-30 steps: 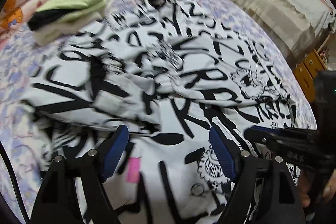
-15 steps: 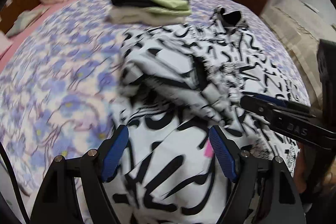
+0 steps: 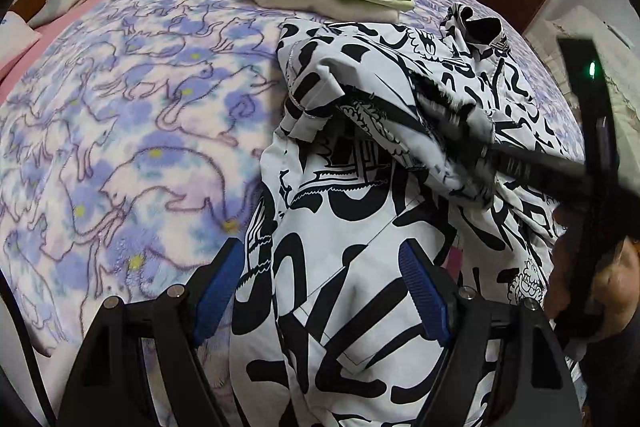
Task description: Fold large clothes
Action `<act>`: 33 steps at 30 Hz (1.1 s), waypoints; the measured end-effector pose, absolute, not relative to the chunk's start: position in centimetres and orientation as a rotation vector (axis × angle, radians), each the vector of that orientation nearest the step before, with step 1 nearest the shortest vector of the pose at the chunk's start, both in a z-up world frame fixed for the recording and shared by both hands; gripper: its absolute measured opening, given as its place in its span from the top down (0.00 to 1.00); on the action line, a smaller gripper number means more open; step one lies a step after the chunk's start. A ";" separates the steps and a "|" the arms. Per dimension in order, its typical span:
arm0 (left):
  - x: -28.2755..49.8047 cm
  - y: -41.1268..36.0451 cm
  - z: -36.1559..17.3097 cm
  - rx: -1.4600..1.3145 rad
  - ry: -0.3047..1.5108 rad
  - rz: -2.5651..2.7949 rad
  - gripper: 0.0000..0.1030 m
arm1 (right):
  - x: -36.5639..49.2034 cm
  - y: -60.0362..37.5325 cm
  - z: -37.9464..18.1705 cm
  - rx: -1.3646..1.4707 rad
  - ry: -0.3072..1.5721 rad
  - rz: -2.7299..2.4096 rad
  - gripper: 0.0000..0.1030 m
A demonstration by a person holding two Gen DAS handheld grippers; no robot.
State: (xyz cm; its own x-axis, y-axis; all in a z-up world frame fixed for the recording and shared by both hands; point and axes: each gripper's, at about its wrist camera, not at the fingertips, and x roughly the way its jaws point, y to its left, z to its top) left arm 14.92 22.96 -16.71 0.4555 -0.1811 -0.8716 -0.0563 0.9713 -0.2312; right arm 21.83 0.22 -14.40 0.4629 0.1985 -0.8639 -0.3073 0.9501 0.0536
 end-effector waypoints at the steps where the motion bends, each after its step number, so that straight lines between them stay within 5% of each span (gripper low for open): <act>1: 15.0 23.0 -16.7 -0.242 1.096 -0.079 0.24 | 22.2 0.1 -13.2 -0.102 1.016 0.313 0.92; 7: 14.7 22.3 -15.6 -0.229 1.055 -0.093 0.24 | 21.7 -6.3 -2.2 0.133 0.722 0.274 0.93; 10: 14.5 22.0 -15.2 -0.210 1.034 -0.104 0.24 | 19.7 -12.1 -1.0 0.254 0.650 0.195 0.92; 12: 14.4 21.6 -15.3 -0.202 1.035 -0.120 0.24 | 18.3 -16.2 -3.0 0.257 0.670 0.086 0.75; 13: 14.4 21.5 -15.5 -0.198 1.040 -0.125 0.24 | 17.9 -18.1 -5.0 0.245 0.729 0.035 0.52; 14: 14.5 21.2 -15.7 -0.191 1.049 -0.128 0.24 | 17.6 -19.8 -7.3 0.246 0.809 -0.013 0.39; 20: 15.3 20.6 -16.7 -0.196 1.084 -0.143 0.24 | 12.6 -27.3 -17.0 0.449 1.106 -0.045 0.39; 33: 28.0 20.2 -19.5 -0.195 1.196 -0.091 0.24 | 23.6 -27.2 -18.1 0.520 1.119 0.042 0.39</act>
State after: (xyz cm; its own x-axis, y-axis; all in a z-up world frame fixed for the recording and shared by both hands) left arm 28.01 20.15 -19.55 0.3647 -0.1732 -0.9149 -0.0325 0.9796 -0.1985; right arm 23.63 -27.15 -18.08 0.4492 0.2879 -0.8458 0.2239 0.8802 0.4185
